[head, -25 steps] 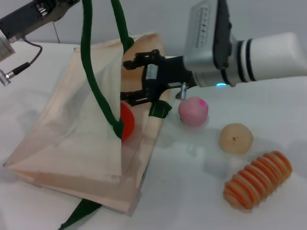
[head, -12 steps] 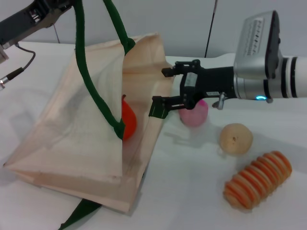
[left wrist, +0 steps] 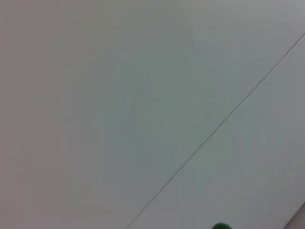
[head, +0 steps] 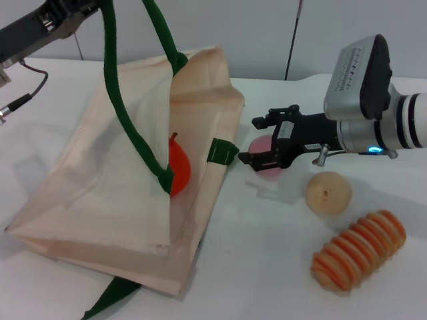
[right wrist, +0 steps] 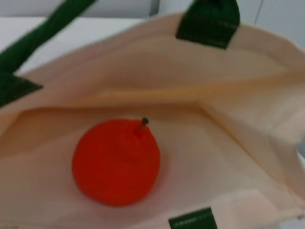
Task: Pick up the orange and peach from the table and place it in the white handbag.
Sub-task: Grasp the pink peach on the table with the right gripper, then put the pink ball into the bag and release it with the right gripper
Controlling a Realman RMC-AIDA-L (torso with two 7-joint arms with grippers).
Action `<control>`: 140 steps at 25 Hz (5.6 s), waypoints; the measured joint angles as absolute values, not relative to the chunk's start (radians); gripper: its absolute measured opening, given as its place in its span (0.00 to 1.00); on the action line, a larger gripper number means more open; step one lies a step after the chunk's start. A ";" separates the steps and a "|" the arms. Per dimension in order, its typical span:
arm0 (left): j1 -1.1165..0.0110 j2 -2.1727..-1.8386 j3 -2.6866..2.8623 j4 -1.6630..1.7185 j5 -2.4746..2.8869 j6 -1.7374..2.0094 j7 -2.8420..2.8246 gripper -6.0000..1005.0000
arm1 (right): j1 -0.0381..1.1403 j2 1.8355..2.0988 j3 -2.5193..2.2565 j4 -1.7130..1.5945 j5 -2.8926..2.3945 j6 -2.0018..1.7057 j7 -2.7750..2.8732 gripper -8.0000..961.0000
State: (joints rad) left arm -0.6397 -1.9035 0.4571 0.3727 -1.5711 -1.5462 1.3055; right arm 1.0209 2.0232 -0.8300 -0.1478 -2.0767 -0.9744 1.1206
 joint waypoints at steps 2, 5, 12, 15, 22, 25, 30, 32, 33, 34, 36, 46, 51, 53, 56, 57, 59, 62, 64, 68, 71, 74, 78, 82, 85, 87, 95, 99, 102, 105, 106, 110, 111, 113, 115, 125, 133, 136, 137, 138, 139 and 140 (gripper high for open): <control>-0.640 -1.903 0.457 0.373 -1.571 -1.546 1.305 0.12 | 1.021 2.023 -0.830 -0.149 -2.091 -0.965 1.135 0.84; -0.640 -1.903 0.457 0.373 -1.571 -1.546 1.305 0.12 | 1.020 2.022 -0.830 -0.150 -2.112 -0.948 1.152 0.84; -0.639 -1.902 0.457 0.373 -1.572 -1.546 1.305 0.12 | 1.008 2.022 -0.830 -0.171 -2.171 -0.916 1.216 0.83; -0.638 -1.902 0.457 0.373 -1.572 -1.546 1.305 0.12 | 1.006 2.022 -0.830 -0.173 -2.175 -0.902 1.223 0.83; -0.638 -1.902 0.457 0.373 -1.573 -1.545 1.305 0.12 | 1.014 2.025 -0.833 -0.174 -2.260 -0.880 1.287 0.82; -0.638 -1.902 0.457 0.373 -1.574 -1.545 1.305 0.12 | 1.015 2.025 -0.833 -0.174 -2.263 -0.886 1.291 0.82; -0.638 -1.902 0.457 0.373 -1.573 -1.545 1.305 0.12 | 1.015 2.025 -0.831 -0.174 -2.262 -0.888 1.292 0.81; -0.638 -1.902 0.457 0.373 -1.572 -1.545 1.305 0.12 | 1.015 2.025 -0.827 -0.174 -2.260 -0.887 1.292 0.75; -0.638 -1.902 0.457 0.373 -1.572 -1.545 1.305 0.12 | 1.015 2.025 -0.826 -0.174 -2.260 -0.886 1.292 0.72; -0.638 -1.902 0.457 0.373 -1.572 -1.545 1.305 0.12 | 1.015 2.025 -0.825 -0.174 -2.260 -0.884 1.292 0.71; -0.638 -1.902 0.457 0.373 -1.572 -1.544 1.305 0.12 | 1.016 2.026 -0.823 -0.176 -2.259 -0.881 1.292 0.70; -0.638 -1.902 0.457 0.373 -1.568 -1.533 1.305 0.12 | 1.015 2.026 -0.822 -0.186 -2.260 -0.880 1.301 0.65; -0.638 -1.902 0.457 0.372 -1.566 -1.530 1.305 0.12 | 1.013 2.026 -0.821 -0.186 -2.260 -0.879 1.302 0.62; -0.638 -1.902 0.457 0.372 -1.566 -1.526 1.305 0.12 | 1.012 2.026 -0.821 -0.186 -2.259 -0.880 1.302 0.60; -0.637 -1.902 0.461 0.372 -1.566 -1.521 1.305 0.12 | 1.008 2.024 -0.816 -0.192 -2.256 -0.887 1.305 0.57; -0.634 -1.902 0.462 0.372 -1.566 -1.520 1.305 0.12 | 1.006 2.024 -0.814 -0.196 -2.256 -0.890 1.307 0.57; -0.631 -1.902 0.462 0.371 -1.566 -1.520 1.305 0.12 | 1.003 2.023 -0.812 -0.205 -2.255 -0.893 1.310 0.55; -0.628 -1.902 0.460 0.371 -1.566 -1.520 1.305 0.12 | 0.996 2.024 -0.809 -0.216 -2.255 -0.898 1.312 0.52; -0.627 -1.902 0.460 0.371 -1.566 -1.520 1.305 0.12 | 0.993 2.024 -0.807 -0.222 -2.255 -0.904 1.313 0.50; -0.624 -1.902 0.459 0.371 -1.566 -1.520 1.305 0.12 | 0.977 2.024 -0.788 -0.253 -2.255 -0.939 1.316 0.50; -0.624 -1.902 0.458 0.371 -1.566 -1.520 1.305 0.12 | 0.947 2.025 -0.744 -0.335 -2.249 -1.005 1.316 0.50; -0.623 -1.901 0.457 0.371 -1.566 -1.520 1.305 0.12 | 0.924 2.024 -0.702 -0.411 -2.241 -1.114 1.316 0.50; -0.621 -1.900 0.457 0.371 -1.566 -1.520 1.305 0.12 | 0.919 2.028 -0.681 -0.461 -2.228 -1.220 1.310 0.50; -0.628 -1.899 0.457 0.367 -1.566 -1.520 1.305 0.12 | 0.945 2.031 -0.687 -0.445 -2.195 -1.253 1.289 0.50; -0.637 -1.899 0.458 0.360 -1.569 -1.520 1.307 0.12 | 0.994 2.034 -0.688 -0.377 -2.172 -1.249 1.245 0.49; -0.639 -1.899 0.458 0.360 -1.571 -1.520 1.308 0.12 | 1.037 2.034 -0.688 -0.319 -2.169 -1.232 1.218 0.49; -0.677 -1.899 0.466 0.336 -1.570 -1.521 1.316 0.12 | 1.184 2.039 -0.677 -0.166 -2.167 -1.171 1.143 0.49; -0.685 -1.899 0.469 0.334 -1.569 -1.520 1.318 0.12 | 1.215 2.044 -0.673 -0.151 -2.160 -1.161 1.135 0.49; -0.689 -1.900 0.469 0.333 -1.568 -1.524 1.318 0.12 | 1.236 2.045 -0.673 -0.143 -2.136 -1.138 1.126 0.49; -0.700 -1.901 0.470 0.333 -1.568 -1.527 1.317 0.12 | 1.255 2.045 -0.677 -0.124 -2.109 -1.092 1.110 0.49; -0.706 -1.902 0.470 0.333 -1.568 -1.528 1.316 0.12 | 1.262 2.044 -0.679 -0.115 -2.105 -1.068 1.108 0.49; -0.720 -1.906 0.471 0.333 -1.568 -1.542 1.314 0.12 | 1.280 2.045 -0.684 -0.084 -2.108 -0.969 1.105 0.48; -0.723 -1.907 0.471 0.333 -1.567 -1.547 1.314 0.12 | 1.283 2.046 -0.685 -0.076 -2.109 -0.947 1.101 0.48; -0.726 -1.909 0.471 0.333 -1.567 -1.553 1.312 0.12 | 1.284 2.046 -0.686 -0.063 -2.109 -0.912 1.090 0.48; -0.727 -1.910 0.471 0.333 -1.567 -1.556 1.311 0.12 | 1.282 2.046 -0.686 -0.057 -2.108 -0.893 1.084 0.48; -0.753 -1.913 0.471 0.315 -1.565 -1.567 1.315 0.12 | 1.274 2.047 -0.675 -0.049 -2.104 -0.865 1.058 0.48; -0.786 -1.918 0.472 0.298 -1.550 -1.568 1.320 0.12 | 1.295 2.050 -0.664 -0.031 -2.103 -0.825 1.054 0.48; -0.795 -1.923 0.473 0.298 -1.543 -1.566 1.322 0.12 | 1.315 2.051 -0.658 -0.014 -2.103 -0.789 1.052 0.48; -0.800 -1.925 0.473 0.298 -1.541 -1.564 1.322 0.12 | 1.315 2.051 -0.658 -0.014 -2.103 -0.789 1.052 0.48; -0.804 -1.925 0.473 0.298 -1.540 -1.564 1.322 0.12 | 1.323 2.051 -0.658 -0.002 -2.103 -0.769 1.048 0.48; -0.807 -1.926 0.473 0.298 -1.540 -1.563 1.323 0.12 | 1.333 2.052 -0.658 0.010 -2.103 -0.743 1.038 0.48; -0.810 -1.927 0.473 0.297 -1.540 -1.563 1.324 0.12 | 1.340 2.053 -0.657 0.020 -2.103 -0.724 1.025 0.48</control>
